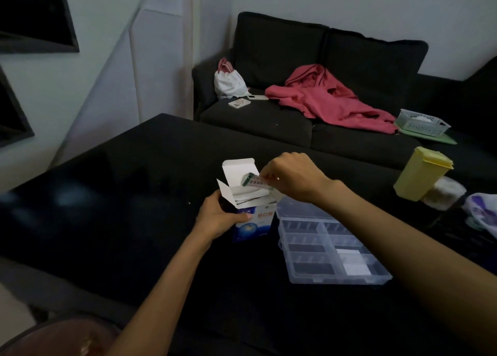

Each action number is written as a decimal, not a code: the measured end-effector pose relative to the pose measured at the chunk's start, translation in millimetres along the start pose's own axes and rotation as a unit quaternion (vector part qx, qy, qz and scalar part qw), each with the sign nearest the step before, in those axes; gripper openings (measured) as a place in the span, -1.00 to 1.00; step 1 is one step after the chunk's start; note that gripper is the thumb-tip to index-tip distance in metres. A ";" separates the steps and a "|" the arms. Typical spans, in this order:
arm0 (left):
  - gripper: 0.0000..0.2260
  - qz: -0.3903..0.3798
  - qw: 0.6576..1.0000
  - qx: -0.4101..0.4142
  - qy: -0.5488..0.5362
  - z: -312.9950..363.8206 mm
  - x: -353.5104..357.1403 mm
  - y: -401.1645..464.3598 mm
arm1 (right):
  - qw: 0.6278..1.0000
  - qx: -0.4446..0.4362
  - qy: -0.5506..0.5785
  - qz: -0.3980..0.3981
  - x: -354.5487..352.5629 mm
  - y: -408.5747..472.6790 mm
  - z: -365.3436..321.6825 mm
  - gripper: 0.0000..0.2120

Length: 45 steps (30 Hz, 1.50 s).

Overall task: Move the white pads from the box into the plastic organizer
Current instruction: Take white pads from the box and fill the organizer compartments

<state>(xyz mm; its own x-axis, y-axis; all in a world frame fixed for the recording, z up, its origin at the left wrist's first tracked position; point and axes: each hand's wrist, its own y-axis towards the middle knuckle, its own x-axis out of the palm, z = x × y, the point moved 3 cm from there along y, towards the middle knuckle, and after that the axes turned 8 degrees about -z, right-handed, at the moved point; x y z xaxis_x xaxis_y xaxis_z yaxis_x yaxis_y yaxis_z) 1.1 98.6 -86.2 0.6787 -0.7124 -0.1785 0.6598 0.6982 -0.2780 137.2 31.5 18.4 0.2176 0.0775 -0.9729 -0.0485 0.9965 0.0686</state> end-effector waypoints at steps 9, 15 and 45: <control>-0.40 -0.038 0.991 -0.083 0.102 28.0 -25.5 -42.6 | 0.988 0.015 0.025 0.149 -12.0 -20.5 2.6 -0.83; -0.55 -0.153 0.986 -0.054 0.036 61.1 6.0 -78.8 | 0.963 0.007 0.044 0.265 0.3 -82.7 0.9 -0.84; -0.77 -0.033 0.907 0.252 0.336 49.7 114.9 2.9 | 0.766 0.218 0.585 -0.157 82.5 -113.6 81.3 -0.71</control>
<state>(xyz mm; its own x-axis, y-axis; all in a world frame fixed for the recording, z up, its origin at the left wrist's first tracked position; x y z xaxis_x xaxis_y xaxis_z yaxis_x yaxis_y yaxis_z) 97.0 22.3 -60.6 0.3931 -0.5185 -0.7594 0.8708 0.4752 0.1263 239.9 -72.8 -51.7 -0.8819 0.0034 -0.4714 0.2119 0.8961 -0.3900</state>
